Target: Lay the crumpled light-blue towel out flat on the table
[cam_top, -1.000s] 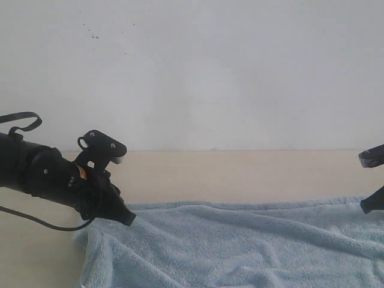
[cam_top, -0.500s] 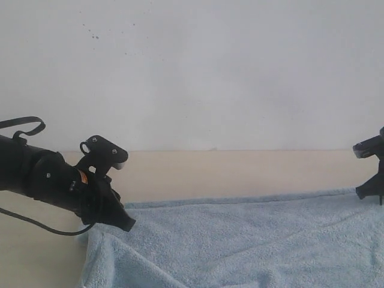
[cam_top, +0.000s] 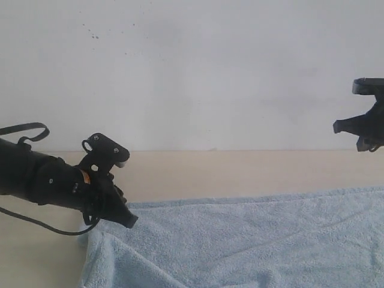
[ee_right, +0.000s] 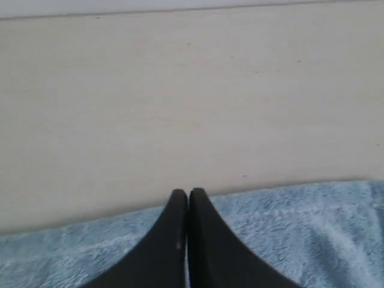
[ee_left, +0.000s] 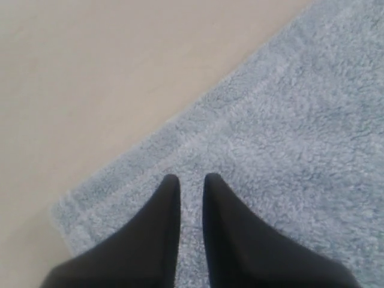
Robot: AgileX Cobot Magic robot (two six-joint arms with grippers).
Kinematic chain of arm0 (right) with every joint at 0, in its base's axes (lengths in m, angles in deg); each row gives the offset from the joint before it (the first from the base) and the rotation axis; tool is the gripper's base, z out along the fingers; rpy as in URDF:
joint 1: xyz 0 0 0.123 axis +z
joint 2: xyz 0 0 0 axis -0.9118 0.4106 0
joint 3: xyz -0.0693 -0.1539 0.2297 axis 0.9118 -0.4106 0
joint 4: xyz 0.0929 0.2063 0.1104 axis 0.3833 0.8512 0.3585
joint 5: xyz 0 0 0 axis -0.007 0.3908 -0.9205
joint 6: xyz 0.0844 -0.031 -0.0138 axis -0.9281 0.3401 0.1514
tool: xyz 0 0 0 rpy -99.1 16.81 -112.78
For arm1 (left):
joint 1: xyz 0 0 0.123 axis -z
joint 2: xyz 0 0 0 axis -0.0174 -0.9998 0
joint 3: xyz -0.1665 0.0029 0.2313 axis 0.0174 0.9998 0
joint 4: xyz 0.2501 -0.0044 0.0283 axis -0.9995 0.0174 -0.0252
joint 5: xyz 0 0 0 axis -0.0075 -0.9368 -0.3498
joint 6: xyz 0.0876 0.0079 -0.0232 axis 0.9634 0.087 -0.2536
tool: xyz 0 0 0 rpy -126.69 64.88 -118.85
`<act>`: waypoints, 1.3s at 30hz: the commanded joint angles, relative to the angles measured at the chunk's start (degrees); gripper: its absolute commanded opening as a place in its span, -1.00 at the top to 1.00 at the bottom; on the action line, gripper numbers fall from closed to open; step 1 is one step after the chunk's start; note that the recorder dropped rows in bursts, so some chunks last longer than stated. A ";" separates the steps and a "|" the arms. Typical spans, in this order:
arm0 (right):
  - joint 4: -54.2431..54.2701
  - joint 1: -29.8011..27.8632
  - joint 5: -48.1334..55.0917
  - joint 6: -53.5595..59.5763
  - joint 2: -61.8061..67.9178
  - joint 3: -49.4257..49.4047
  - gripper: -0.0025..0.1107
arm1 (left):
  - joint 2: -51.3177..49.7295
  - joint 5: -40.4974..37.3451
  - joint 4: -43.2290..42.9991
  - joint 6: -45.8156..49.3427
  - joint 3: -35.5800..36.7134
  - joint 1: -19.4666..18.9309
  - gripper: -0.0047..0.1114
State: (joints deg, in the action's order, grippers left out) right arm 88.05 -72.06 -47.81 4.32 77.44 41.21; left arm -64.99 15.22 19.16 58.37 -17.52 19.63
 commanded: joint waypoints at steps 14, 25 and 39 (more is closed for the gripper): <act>3.79 16.16 -7.42 5.65 -21.96 -22.30 0.96 | -12.90 -5.16 0.23 3.91 -12.02 -10.29 0.54; 4.05 20.16 -10.53 4.95 -22.10 -22.61 0.96 | -13.80 2.03 0.91 3.16 -12.04 -11.28 0.54; 4.05 20.16 -10.45 6.22 -22.10 -22.61 0.96 | -11.76 5.24 0.66 1.01 -12.14 -6.36 0.54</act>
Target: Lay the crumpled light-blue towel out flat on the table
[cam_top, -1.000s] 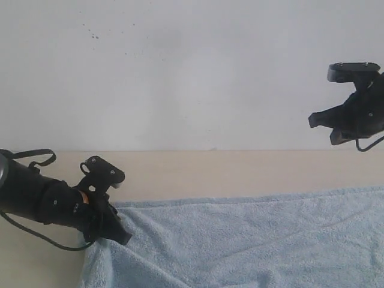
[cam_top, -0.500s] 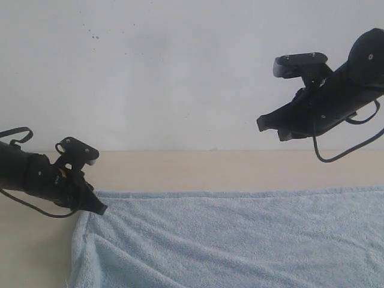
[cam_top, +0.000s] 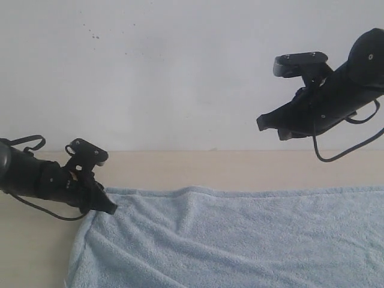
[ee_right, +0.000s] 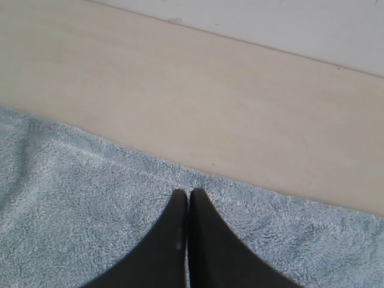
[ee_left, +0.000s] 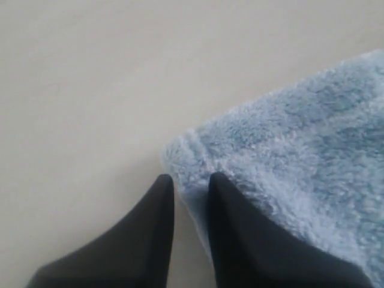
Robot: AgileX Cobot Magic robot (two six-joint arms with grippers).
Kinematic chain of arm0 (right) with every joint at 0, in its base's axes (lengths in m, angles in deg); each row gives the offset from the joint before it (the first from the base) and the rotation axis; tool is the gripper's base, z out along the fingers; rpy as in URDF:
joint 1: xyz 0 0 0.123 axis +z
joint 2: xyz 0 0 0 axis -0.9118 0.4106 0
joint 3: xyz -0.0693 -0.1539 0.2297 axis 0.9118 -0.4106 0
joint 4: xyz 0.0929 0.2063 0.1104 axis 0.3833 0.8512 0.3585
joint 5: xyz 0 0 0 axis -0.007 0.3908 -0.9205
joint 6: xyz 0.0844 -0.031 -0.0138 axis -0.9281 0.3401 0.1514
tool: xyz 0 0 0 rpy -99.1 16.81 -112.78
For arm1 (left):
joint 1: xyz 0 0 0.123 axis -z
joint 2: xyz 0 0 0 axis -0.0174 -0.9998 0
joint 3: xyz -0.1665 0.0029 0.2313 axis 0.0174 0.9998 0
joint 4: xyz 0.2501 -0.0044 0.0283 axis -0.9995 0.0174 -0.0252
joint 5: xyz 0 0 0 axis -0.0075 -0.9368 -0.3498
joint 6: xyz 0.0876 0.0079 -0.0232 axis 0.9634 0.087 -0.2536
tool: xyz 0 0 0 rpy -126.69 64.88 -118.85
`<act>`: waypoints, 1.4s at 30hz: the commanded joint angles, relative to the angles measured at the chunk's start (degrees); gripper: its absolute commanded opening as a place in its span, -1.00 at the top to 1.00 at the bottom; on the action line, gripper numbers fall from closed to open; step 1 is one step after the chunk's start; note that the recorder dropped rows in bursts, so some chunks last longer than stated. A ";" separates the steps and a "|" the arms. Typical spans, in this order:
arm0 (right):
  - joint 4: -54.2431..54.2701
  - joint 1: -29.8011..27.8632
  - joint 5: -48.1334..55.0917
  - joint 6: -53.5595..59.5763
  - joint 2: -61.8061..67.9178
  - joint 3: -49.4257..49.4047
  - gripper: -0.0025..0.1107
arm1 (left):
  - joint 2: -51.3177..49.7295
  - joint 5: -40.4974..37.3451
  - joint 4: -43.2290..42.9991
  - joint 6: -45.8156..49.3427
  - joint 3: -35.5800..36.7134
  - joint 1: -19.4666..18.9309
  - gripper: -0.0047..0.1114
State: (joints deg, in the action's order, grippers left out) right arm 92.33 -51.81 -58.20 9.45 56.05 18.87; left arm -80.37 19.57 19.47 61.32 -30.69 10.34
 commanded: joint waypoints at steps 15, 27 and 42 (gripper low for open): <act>-0.52 1.19 1.64 1.22 -0.70 -0.26 0.96 | 12.16 7.57 -0.03 -7.33 7.72 10.98 0.54; -2.54 6.83 4.42 1.33 2.28 -0.26 0.96 | 16.92 8.61 -0.03 -12.26 16.25 14.53 0.54; -2.46 10.08 8.76 0.46 4.99 -0.26 0.96 | 37.71 10.91 0.58 -24.73 46.83 14.53 0.54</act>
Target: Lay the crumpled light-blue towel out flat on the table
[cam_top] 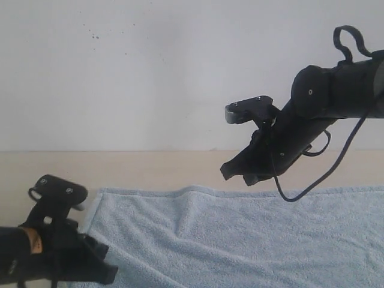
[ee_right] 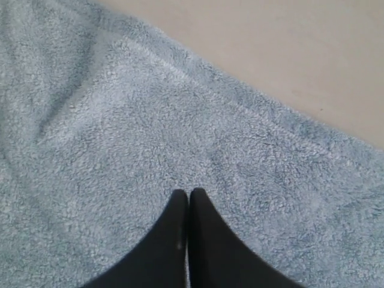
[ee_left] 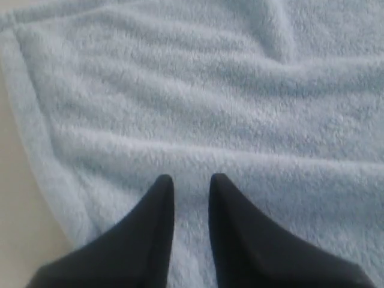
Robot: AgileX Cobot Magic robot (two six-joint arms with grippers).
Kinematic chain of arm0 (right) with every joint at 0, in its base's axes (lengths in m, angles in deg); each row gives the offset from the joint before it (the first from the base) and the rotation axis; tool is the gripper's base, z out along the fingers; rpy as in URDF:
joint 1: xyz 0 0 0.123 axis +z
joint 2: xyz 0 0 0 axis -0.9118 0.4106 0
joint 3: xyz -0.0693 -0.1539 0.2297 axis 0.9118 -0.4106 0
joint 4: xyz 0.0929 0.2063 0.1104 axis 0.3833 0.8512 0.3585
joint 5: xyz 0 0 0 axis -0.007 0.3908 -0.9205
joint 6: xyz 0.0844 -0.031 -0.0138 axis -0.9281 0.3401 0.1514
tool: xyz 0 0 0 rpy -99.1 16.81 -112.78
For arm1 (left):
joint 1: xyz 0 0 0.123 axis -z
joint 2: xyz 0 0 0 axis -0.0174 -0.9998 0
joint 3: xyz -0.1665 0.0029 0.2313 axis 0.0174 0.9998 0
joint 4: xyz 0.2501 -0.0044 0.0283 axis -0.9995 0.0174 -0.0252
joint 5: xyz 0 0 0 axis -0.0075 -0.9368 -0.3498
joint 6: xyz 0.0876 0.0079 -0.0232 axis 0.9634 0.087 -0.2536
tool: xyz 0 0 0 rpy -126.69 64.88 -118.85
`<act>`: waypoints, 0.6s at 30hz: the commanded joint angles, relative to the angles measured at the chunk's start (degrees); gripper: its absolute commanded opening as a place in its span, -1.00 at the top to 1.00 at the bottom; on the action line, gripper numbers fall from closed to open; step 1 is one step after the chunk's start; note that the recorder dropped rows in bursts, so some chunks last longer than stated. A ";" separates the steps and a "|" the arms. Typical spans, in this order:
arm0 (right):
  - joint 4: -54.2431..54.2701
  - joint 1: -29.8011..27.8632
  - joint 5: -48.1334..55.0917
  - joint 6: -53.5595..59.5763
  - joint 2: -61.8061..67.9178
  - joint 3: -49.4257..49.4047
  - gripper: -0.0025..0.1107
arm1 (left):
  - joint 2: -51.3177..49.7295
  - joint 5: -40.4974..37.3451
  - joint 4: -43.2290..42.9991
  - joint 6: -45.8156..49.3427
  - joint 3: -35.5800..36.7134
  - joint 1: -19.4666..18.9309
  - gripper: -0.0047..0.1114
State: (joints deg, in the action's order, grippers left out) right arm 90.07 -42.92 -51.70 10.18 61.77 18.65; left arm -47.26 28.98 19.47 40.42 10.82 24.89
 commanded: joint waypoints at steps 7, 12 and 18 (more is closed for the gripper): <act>0.28 2.37 6.76 -2.25 -6.18 -0.04 0.96 | 8.51 0.36 0.58 -3.83 11.86 -0.02 0.54; 0.05 2.37 9.50 -2.84 -14.66 -2.87 0.96 | 7.30 2.38 0.58 -3.83 12.80 -0.02 0.54; -3.57 2.37 7.03 -5.49 -29.62 -14.43 0.96 | 4.12 6.90 -0.25 -3.60 12.80 -0.02 0.54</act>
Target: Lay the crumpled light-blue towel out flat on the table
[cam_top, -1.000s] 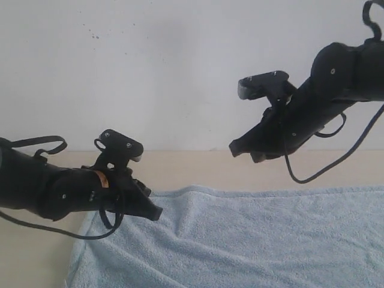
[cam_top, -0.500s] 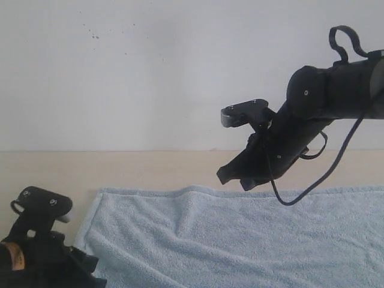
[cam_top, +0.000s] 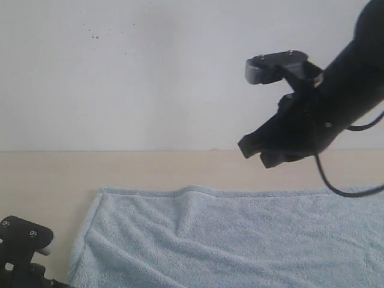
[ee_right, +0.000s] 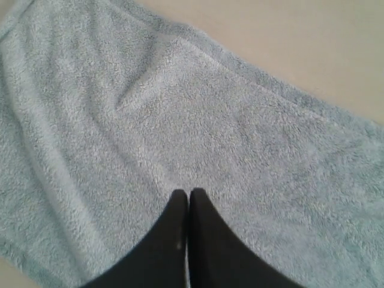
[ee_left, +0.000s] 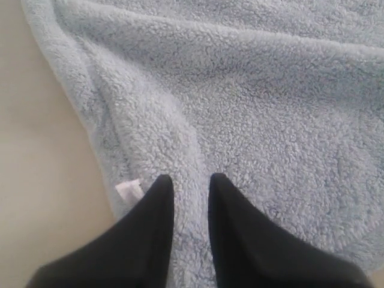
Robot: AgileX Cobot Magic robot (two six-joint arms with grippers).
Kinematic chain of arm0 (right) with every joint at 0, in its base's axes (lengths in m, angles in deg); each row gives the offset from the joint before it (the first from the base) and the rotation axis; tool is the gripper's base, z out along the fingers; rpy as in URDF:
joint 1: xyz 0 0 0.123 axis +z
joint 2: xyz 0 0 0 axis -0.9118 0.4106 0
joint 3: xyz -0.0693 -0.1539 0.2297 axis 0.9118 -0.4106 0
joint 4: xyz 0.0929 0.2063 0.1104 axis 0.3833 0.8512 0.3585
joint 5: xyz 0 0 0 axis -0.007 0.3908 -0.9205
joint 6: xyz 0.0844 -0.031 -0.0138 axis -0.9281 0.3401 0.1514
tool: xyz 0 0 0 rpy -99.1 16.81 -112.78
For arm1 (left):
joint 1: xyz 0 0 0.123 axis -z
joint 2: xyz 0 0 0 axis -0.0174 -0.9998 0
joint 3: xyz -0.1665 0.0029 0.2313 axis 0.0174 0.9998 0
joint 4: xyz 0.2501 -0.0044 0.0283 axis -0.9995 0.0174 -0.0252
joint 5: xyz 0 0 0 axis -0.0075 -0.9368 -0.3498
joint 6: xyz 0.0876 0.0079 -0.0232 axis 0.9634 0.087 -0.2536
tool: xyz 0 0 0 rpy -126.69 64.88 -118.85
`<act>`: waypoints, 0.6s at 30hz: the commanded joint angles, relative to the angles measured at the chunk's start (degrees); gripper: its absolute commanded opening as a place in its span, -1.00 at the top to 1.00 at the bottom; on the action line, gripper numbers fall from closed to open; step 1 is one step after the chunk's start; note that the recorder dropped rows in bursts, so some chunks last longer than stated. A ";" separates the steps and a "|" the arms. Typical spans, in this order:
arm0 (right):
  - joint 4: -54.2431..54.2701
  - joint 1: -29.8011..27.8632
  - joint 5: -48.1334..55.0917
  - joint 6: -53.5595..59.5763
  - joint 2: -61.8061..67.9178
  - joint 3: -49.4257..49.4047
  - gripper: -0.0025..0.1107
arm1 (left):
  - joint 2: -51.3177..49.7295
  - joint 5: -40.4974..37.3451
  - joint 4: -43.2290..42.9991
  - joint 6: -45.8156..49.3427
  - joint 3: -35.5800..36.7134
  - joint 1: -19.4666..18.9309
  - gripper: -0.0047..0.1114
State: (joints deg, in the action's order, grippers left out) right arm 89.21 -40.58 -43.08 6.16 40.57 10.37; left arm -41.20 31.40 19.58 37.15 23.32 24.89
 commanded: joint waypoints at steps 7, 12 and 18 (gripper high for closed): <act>-4.50 0.03 -7.37 -3.84 -22.66 -19.23 0.96 | -7.79 6.42 -0.36 -0.49 -2.25 -0.02 0.54; -4.50 0.03 -11.14 -5.79 -30.01 -25.61 0.96 | -12.44 -0.46 -0.36 -0.49 -5.17 -0.02 0.54; -4.40 0.03 -11.24 -6.58 -35.25 -26.69 0.96 | -13.71 -9.13 2.49 -0.95 -5.92 -0.02 0.54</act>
State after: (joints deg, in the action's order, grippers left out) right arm 85.23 -40.58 -53.38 -0.09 7.49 -15.95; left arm -53.44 29.99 19.64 36.98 17.02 24.89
